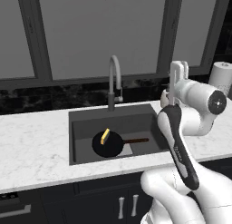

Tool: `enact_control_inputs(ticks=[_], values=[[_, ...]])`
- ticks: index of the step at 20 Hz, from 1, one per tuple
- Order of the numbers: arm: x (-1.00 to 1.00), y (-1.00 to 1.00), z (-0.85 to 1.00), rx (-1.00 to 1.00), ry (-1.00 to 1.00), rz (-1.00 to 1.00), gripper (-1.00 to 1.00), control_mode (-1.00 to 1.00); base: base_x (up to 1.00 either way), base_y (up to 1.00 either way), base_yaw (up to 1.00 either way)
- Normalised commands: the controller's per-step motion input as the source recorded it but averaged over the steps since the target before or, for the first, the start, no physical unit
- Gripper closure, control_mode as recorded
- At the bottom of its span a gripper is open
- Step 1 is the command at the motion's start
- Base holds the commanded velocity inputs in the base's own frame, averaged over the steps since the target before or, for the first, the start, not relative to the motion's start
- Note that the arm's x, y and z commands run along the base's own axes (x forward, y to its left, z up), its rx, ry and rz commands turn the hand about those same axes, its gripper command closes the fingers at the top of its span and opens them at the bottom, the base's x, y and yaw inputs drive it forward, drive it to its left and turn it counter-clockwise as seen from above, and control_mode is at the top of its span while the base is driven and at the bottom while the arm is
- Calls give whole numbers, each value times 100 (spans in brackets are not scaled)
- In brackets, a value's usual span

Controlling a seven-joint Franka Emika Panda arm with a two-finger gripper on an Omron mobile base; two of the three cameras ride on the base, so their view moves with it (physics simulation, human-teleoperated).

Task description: Pick the pan and sponge and place them into the sink. Then turn on the water.

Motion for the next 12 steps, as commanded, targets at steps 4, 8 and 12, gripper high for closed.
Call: enact_control_inputs(ticks=[4,8,12], values=[[-1,-31,0,41,0,0,-100,-100,0,0,0],[0,0,0,38,0,-11,-100,-100,0,0,0],[0,0,0,47,2,-18,-100,-100,0,0,0]])
